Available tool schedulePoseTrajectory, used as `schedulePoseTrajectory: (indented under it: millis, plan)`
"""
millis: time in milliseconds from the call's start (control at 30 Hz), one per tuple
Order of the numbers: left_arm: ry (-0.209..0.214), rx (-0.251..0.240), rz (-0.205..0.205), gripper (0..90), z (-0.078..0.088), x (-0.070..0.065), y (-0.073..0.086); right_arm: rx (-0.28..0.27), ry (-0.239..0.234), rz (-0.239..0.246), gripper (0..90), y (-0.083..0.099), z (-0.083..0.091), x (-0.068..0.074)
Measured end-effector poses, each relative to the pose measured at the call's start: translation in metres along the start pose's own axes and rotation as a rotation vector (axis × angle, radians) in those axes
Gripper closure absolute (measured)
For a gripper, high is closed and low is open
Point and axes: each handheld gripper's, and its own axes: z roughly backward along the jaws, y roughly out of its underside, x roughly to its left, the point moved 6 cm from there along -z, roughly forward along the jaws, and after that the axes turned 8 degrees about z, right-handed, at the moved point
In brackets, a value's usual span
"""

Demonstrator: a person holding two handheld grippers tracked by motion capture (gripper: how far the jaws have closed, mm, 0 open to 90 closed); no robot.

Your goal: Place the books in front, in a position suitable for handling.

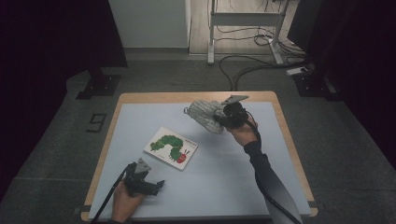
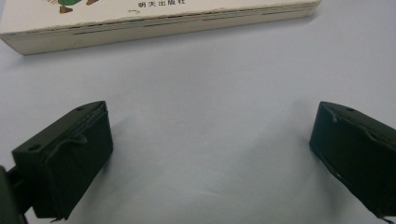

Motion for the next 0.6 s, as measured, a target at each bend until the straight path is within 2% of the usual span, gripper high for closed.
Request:
schedulePoseTrajectory:
  millis: [300,600]
  plan:
    - [0.000,-0.001,0.001,0.0,0.000,0.000,0.000,-0.023,-0.015,0.014,59.7,-0.002,0.025,0.004]
    - [0.000,-0.002,0.003,0.0,0.000,0.000,0.000,-0.029,-0.023,0.023,59.7,0.011,0.050,0.006]
